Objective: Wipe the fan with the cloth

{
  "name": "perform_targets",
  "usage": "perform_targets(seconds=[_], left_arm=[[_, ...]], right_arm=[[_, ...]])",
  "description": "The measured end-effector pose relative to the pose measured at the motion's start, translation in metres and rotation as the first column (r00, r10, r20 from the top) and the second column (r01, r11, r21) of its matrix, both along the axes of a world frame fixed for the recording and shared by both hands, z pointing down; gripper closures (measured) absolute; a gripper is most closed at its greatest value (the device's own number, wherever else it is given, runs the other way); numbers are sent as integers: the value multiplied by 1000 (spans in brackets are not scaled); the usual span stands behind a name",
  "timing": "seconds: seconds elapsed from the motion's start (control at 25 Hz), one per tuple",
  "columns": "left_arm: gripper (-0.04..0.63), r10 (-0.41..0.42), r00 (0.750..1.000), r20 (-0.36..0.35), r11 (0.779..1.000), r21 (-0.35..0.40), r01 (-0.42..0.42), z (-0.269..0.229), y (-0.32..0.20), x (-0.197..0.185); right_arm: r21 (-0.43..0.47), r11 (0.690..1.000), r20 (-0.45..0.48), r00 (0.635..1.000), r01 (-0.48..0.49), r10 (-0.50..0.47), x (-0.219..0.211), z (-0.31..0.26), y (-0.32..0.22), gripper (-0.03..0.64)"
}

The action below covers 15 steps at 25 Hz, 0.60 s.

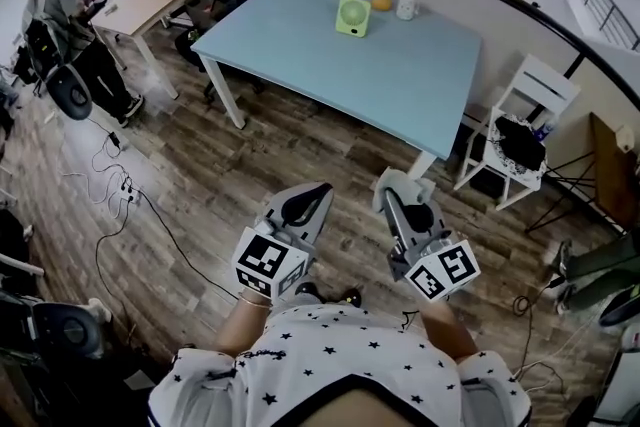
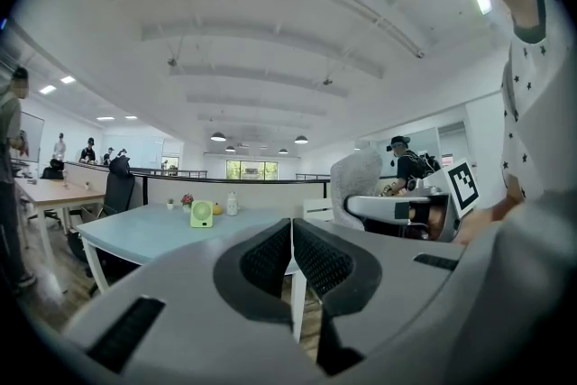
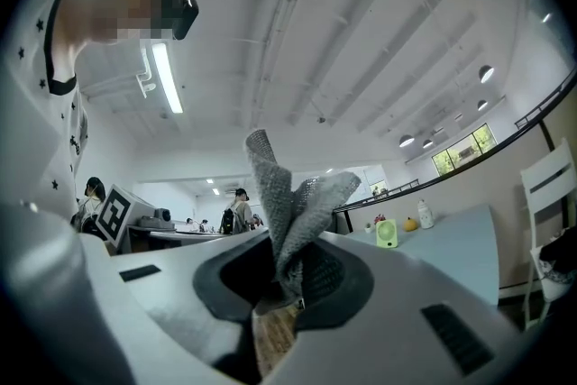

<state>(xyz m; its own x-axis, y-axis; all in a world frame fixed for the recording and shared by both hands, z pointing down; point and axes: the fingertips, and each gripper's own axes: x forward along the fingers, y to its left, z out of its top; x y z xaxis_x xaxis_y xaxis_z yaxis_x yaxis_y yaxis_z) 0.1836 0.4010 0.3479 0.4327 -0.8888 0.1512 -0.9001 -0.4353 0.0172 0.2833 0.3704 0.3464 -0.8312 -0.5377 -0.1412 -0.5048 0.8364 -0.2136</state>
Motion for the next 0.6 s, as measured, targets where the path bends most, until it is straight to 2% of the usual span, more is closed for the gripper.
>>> perform_targets(seconds=[0.32,0.44,0.6], left_arm=[[565,-43,999,-27,999,-23,42,12,-9,5],[565,-41,998,-39,998,-41,39,19,-16,7],[565,-32,999,-37,999,-28,31,18,-34,2]], right_arm=[[-4,1000,-19,1000,10,-10,14,10,-11,569],[-15,1000,-30,1000,10,-11,15,14,-18,569],[-10,1000,-38,999,-5,4,13,13,-35,569]])
